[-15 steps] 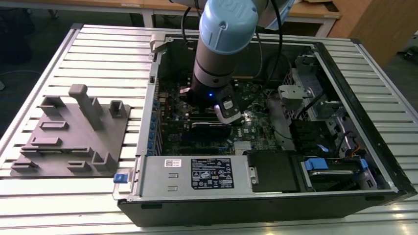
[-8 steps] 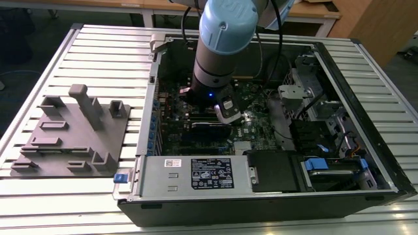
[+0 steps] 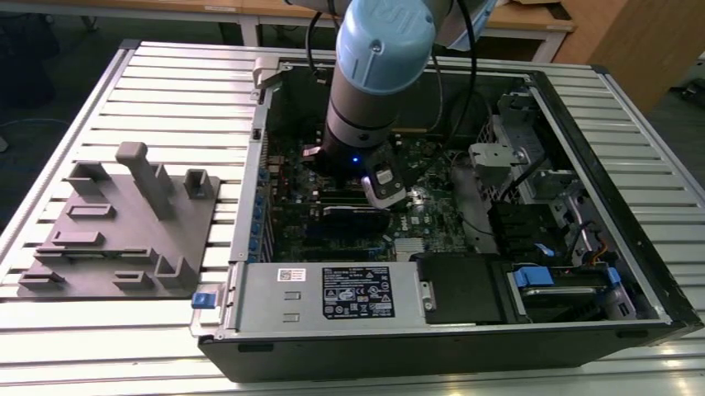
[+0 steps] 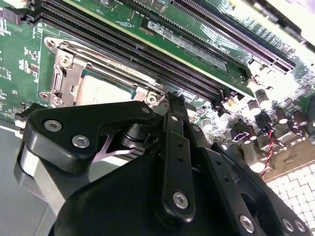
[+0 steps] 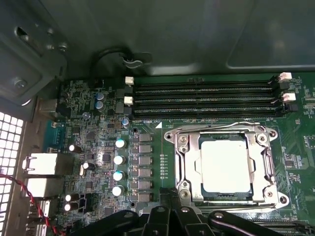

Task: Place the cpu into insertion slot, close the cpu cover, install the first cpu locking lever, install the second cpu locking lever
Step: 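Install the second cpu locking lever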

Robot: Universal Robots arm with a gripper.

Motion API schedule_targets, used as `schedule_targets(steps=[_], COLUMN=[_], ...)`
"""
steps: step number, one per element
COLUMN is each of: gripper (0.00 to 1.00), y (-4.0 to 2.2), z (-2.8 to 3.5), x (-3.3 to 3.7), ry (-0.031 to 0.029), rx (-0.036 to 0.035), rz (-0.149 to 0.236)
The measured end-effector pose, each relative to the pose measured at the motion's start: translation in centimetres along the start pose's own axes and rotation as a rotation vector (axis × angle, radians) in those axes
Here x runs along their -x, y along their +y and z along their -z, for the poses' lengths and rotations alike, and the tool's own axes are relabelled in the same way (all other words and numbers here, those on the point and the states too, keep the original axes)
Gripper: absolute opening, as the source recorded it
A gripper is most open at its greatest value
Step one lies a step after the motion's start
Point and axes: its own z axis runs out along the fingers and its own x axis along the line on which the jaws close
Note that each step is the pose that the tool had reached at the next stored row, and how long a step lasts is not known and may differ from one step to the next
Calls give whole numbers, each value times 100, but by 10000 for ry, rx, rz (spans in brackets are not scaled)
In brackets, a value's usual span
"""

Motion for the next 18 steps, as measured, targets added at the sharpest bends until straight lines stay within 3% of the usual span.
schedule_targets(steps=[11, 18], gripper=[11, 11], y=[-8, -16], z=[-20, -23], x=[1, 2], ry=[2, 3], rx=[9, 63], rz=[0, 5])
